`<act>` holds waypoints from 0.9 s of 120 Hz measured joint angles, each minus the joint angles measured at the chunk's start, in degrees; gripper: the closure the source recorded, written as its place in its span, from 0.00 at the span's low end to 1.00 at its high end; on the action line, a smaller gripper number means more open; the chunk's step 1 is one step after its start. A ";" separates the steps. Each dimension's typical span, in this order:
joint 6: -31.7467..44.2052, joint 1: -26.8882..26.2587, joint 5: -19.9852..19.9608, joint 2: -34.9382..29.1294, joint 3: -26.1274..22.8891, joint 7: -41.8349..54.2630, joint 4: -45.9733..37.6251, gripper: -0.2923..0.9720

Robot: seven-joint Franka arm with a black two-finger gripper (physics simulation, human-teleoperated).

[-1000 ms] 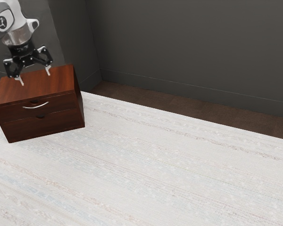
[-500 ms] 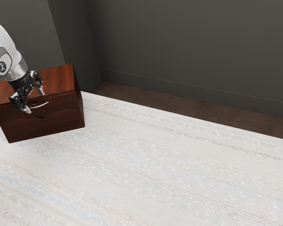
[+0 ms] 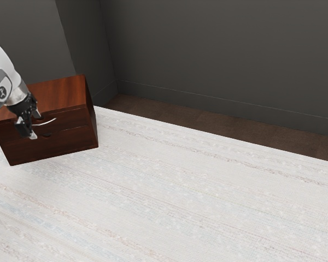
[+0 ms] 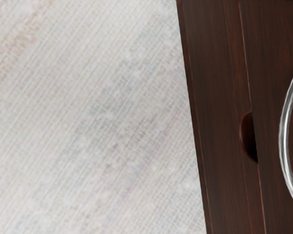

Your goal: Pull the drawer handle with one arm to open the drawer

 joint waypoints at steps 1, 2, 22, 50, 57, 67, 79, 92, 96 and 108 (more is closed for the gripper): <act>0.18 0.01 0.00 0.12 0.00 -0.20 0.00 0.24; 0.38 0.02 -0.01 0.29 0.00 -0.40 0.00 0.24; 5.58 0.67 0.08 3.06 0.00 -3.82 0.04 0.28; 11.20 1.20 0.07 5.01 -0.02 -7.12 0.26 0.33; 12.15 1.32 0.03 5.45 -0.01 -7.74 0.36 0.34; 13.49 1.56 -0.05 6.51 -0.01 -8.53 0.41 0.35; 14.60 1.84 -0.10 7.74 -0.02 -9.35 0.34 0.36; 15.34 2.17 -0.13 8.34 -0.02 -10.09 0.26 0.36; 15.51 2.25 -0.15 8.60 -0.02 -10.29 0.26 0.36; 16.12 2.34 -0.20 9.59 -0.05 -10.84 0.31 0.36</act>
